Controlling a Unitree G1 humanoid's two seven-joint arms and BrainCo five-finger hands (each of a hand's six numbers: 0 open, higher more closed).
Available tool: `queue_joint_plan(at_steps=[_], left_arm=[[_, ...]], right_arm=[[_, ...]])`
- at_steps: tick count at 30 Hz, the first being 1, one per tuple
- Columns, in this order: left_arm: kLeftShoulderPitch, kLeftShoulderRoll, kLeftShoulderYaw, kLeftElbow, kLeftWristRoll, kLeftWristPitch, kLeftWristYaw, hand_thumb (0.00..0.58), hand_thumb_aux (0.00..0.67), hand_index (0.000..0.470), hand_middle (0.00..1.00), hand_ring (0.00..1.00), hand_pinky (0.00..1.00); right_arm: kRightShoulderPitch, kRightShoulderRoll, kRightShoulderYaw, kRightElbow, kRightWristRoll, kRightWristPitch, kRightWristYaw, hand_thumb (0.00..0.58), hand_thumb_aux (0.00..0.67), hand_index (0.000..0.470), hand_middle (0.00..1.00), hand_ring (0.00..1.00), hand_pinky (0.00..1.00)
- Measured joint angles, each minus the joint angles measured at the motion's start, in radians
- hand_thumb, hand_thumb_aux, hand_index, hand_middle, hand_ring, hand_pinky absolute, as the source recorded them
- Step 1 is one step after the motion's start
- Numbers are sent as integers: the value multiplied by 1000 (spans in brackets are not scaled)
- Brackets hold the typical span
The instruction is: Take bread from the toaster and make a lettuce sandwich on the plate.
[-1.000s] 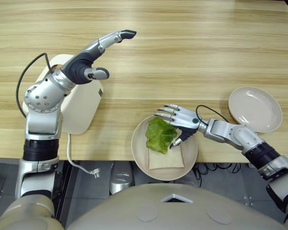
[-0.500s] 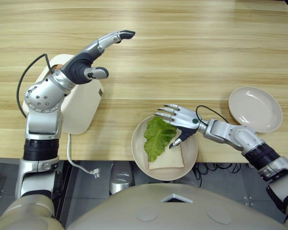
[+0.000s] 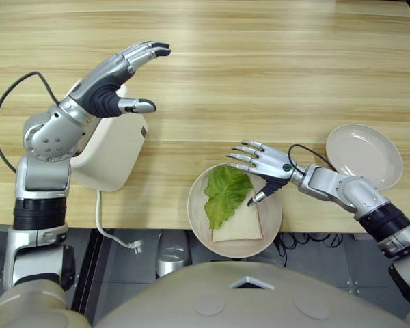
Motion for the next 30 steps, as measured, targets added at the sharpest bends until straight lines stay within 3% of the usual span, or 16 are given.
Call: queue_joint_plan(at_steps=[9, 13, 19, 30], left_arm=[[24, 35, 36, 1, 11, -3, 29, 0, 0, 0, 0, 0, 0], [29, 120, 78, 24, 152, 7, 100, 0, 0, 0, 0, 0, 0], [116, 251, 92, 72, 420, 114, 163, 0, 0, 0, 0, 0, 0], [299, 350, 99, 57, 543, 316, 87, 0, 0, 0, 0, 0, 0]], right_arm=[[20, -29, 0, -35, -6, -9, 25, 0, 0, 0, 0, 0, 0], [53, -70, -7, -76, -13, -15, 37, 0, 0, 0, 0, 0, 0], [91, -89, -113, -117, 22, 22, 34, 0, 0, 0, 0, 0, 0], [121, -91, -186, -116, 30, 63, 18, 0, 0, 0, 0, 0, 0]])
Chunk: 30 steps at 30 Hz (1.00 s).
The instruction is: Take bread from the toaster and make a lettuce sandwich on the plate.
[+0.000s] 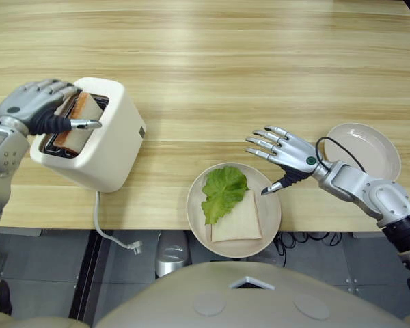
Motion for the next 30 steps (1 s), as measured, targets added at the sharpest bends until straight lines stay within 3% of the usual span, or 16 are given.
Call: queue_joint_plan(at_steps=[2, 3, 4, 5, 6, 15, 16, 17, 18, 30], left_arm=[[34, 7, 18, -28, -3, 16, -7, 0, 0, 0, 0, 0, 0], [47, 10, 26, -42, -4, 20, -14, 144, 89, 61, 0, 0, 0], [52, 10, 31, -49, -5, 27, -21, 460, 365, 251, 0, 0, 0], [60, 11, 37, -57, -6, 33, -27, 460, 365, 251, 0, 0, 0], [65, 11, 39, -67, -10, 35, -32, 580, 670, 460, 0, 0, 0], [54, 11, 51, -90, -70, 22, -23, 580, 670, 460, 0, 0, 0], [41, 11, 50, -81, -85, 14, -23, 580, 670, 460, 784, 784, 784], [33, 12, 50, -71, -92, 7, -24, 580, 670, 460, 784, 784, 784], [15, 12, 45, -57, -108, 0, -28, 580, 670, 460, 1000, 1000, 1000], [-221, 64, -25, 129, -235, -90, -131, 580, 670, 460, 1000, 1000, 1000]], right_arm=[[0, 0, -2, 3, 0, 4, -6, 0, 0, 0, 0, 0, 0], [0, 0, -4, 4, 0, 6, -11, 0, 0, 0, 0, 0, 0], [0, 0, -5, 7, -1, 9, -15, 0, 0, 0, 0, 0, 0], [1, 0, -5, 10, -1, 10, -20, 0, 0, 0, 0, 0, 0], [1, 0, -6, 12, -1, 11, -23, 0, 0, 0, 0, 0, 0], [-1, 2, -7, 37, -4, 14, -41, 0, 0, 0, 0, 0, 0], [-2, 3, -6, 42, -5, 14, -41, 0, 0, 0, 0, 0, 0], [-3, 4, -6, 43, -9, 14, -41, 0, 0, 0, 0, 0, 0], [-3, 5, -6, 44, -13, 14, -41, 0, 0, 0, 0, 0, 0], [-25, 26, -1, 53, -22, 19, -42, 0, 0, 0, 0, 0, 0]])
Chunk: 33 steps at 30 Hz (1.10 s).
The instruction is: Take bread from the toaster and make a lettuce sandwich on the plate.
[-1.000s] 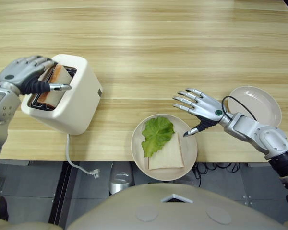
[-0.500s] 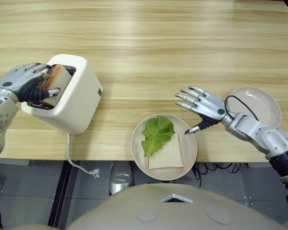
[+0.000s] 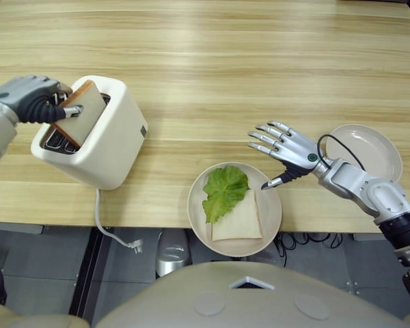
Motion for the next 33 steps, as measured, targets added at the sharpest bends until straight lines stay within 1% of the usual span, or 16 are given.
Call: queue_joint_plan(at_steps=[5, 9, 11, 14, 17, 21, 23, 28, 33], left_arm=[[-200, 65, 7, 20, -177, -8, -137, 580, 670, 460, 1000, 1000, 1000], [-321, 66, 20, -5, -338, 22, -243, 580, 670, 460, 1000, 1000, 1000], [-352, 55, 21, -45, -417, 50, -290, 580, 670, 460, 1000, 1000, 1000], [-348, 10, 18, -130, -506, 94, -334, 580, 670, 460, 1000, 1000, 1000], [-307, -59, -5, -248, -598, 158, -363, 580, 670, 460, 1000, 1000, 1000], [-230, -176, -88, -398, -684, 233, -381, 580, 670, 460, 1000, 1000, 1000], [-200, -237, -148, -441, -702, 248, -384, 580, 670, 460, 1000, 1000, 1000], [-166, -376, -286, -433, -687, 241, -386, 580, 670, 460, 1000, 1000, 1000], [-164, -502, -419, -343, -611, 186, -386, 580, 670, 460, 1000, 1000, 1000]], right_arm=[[-9, 8, 1, 4, -1, 5, -1, 0, 0, 0, 0, 0, 0], [-8, 12, 1, 9, -2, 12, -1, 0, 0, 0, 0, 0, 0], [-8, 15, 1, 11, -2, 15, -2, 0, 0, 0, 0, 0, 0], [-8, 24, 2, 30, -5, 19, -5, 0, 0, 0, 0, 0, 0], [-9, 25, 3, 40, -11, 20, -11, 0, 0, 0, 0, 0, 0], [-13, 24, 2, 46, -11, 19, -20, 0, 0, 0, 0, 0, 0], [-14, 20, 1, 55, -9, 19, -24, 0, 0, 0, 0, 0, 0], [-13, -10, -4, 77, 2, 18, -33, 0, 0, 0, 0, 0, 0], [-10, -50, -19, 77, 12, 11, -41, 0, 0, 0, 0, 0, 0]])
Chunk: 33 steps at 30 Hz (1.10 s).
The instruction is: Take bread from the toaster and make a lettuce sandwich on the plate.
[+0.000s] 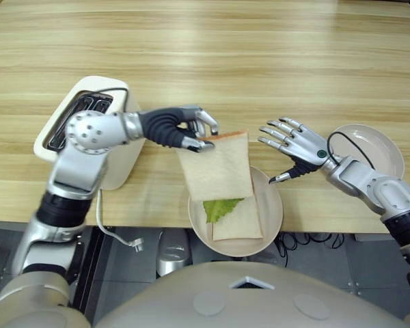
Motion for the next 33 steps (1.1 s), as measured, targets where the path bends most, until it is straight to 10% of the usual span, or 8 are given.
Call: queue_joint_plan(at_steps=[27, 33], left_arm=[[-12, -233, -180, 660, 231, -278, 59, 580, 670, 460, 1000, 1000, 1000], [-51, -261, -184, 785, 299, -374, 118, 422, 321, 220, 1000, 1000, 1000]], right_arm=[[39, -46, -114, -95, 176, -41, 24, 0, 0, 0, 0, 0, 0], [80, -38, -209, -251, 426, -105, 135, 0, 0, 0, 0, 0, 0]])
